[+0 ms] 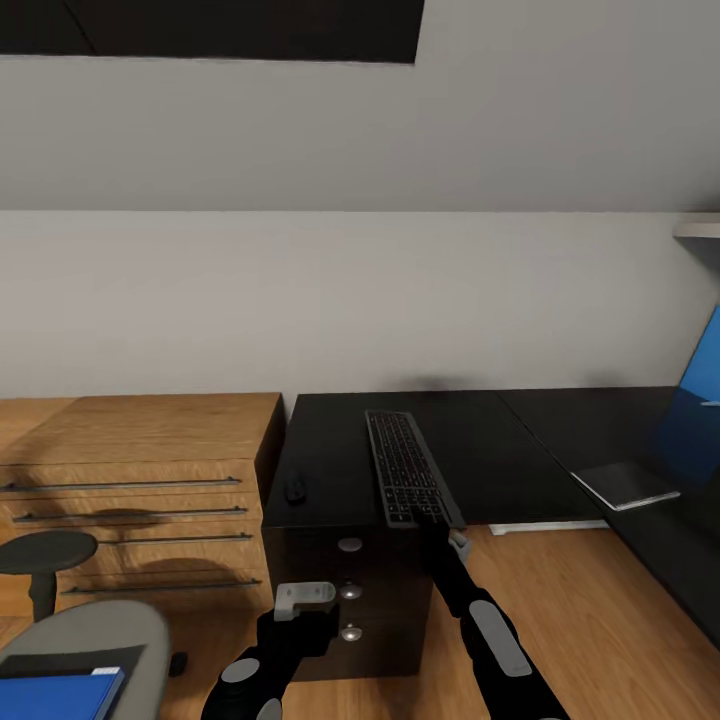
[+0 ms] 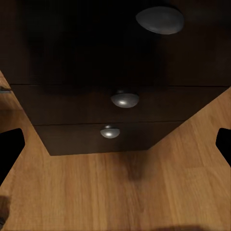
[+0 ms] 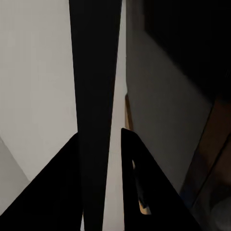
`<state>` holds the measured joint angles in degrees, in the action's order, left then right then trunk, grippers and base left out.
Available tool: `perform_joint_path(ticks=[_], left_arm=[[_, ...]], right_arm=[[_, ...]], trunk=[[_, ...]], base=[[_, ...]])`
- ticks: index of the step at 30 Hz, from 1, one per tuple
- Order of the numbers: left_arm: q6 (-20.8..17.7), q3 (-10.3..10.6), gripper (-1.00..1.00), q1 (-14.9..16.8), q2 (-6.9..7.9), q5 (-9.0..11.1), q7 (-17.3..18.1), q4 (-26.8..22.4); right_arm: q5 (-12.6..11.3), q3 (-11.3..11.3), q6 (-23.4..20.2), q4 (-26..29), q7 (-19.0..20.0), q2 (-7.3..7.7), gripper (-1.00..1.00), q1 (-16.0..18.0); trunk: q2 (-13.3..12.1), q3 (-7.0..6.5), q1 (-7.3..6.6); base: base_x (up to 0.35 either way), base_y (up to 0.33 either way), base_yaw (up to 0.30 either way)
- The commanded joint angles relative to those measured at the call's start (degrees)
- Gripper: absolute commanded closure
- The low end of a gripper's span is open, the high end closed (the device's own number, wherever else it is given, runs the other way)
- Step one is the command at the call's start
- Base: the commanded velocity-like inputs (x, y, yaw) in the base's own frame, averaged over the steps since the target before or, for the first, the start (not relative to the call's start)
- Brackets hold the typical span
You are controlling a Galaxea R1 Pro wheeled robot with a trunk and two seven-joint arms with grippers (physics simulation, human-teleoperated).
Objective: In the bedroom, organize the workspace by keeping the computer under the desk, ensuring the monitor is on the desk, placing the keyboard on the desk next to the monitor, placing the mouse on the desk next to the keyboard, moving the folder from the swivel chair onto the desk next to the mouse, stacking the notebook on top of the folder with the pen on top of the notebook, and positioning the swivel chair next to the desk.
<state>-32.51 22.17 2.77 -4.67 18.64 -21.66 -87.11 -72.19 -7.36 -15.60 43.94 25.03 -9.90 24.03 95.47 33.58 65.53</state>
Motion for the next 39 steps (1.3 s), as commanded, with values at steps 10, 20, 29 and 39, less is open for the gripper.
perform_joint_path(ticks=[10, 20, 29, 39], left_arm=[[-0.1, 0.1, -1.0, 0.0, 0.01, 0.5, -0.6, -0.1], [-0.1, 0.1, -1.0, 0.0, 0.01, 0.5, -0.6, -0.1], [-0.1, 0.1, -1.0, 0.0, -0.03, 0.5, -0.6, -0.1], [-0.2, 0.2, -1.0, 0.0, -0.07, 0.5, -0.5, -0.1]], right_arm=[[3.9, 1.4, 2.7, -0.3, -6.5, -0.1, 1.0, 0.0], [3.8, 9.1, 11.7, -0.6, -8.1, -0.1, 1.0, 0.0], [3.6, 9.6, 12.0, -1.4, -8.1, 0.01, 1.0, 0.1], [3.4, 9.6, 11.7, -1.4, -7.9, 0.11, -1.0, 0.0]], trunk=[[0.0, 0.07, 0.0], [0.0, 0.07, 0.0], [0.0, 0.07, 0.0], [0.0, 0.07, 0.0]], base=[[-0.086, 0.08, 0.0], [-0.04, 0.033, 0.0], [-0.001, 0.066, 0.0], [0.0, 0.039, 0.0]])
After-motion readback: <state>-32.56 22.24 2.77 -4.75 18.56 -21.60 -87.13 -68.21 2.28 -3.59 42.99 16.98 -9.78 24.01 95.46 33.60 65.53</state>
